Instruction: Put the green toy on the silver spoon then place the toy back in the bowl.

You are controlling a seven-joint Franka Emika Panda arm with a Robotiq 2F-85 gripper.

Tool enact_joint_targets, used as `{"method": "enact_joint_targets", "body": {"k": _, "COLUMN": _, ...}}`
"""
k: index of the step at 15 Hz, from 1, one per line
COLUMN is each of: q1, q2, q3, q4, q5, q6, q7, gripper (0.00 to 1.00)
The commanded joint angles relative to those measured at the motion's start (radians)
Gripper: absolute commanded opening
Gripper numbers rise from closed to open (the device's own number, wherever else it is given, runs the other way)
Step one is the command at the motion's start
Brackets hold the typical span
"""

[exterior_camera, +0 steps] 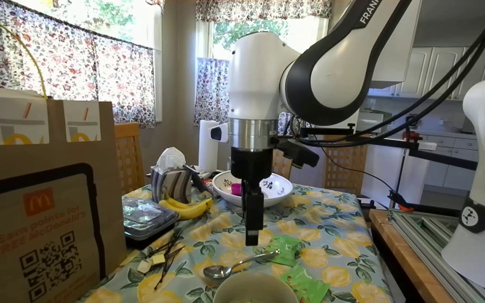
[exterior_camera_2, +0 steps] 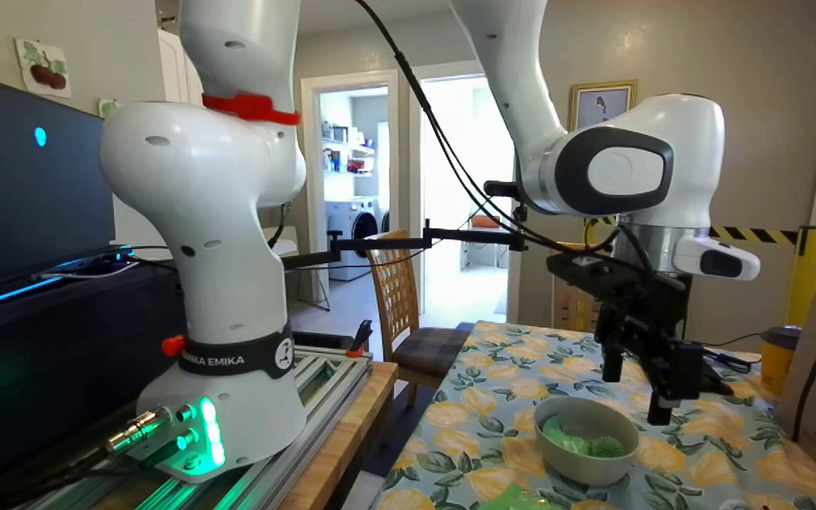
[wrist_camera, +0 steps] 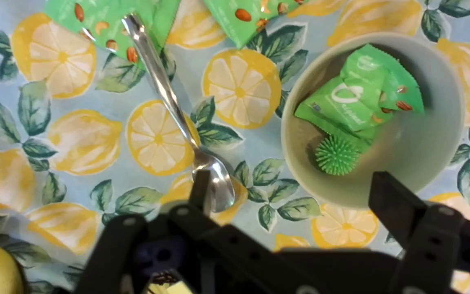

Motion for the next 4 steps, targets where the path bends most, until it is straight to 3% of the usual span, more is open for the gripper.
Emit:
{"method": "enact_joint_targets", "body": {"k": 1, "q1": 0.031, "q2": -0.030, "q3": 0.009, "q4": -0.006, "q5": 0.008, "q6": -0.026, "q7": 0.047, "gripper": 1.00}}
{"method": "enact_joint_targets", "body": {"k": 4, "q1": 0.046, "q2": -0.010, "q3": 0.009, "q4": 0.015, "q5": 0.002, "q6": -0.049, "q7": 0.063, "gripper": 1.00}}
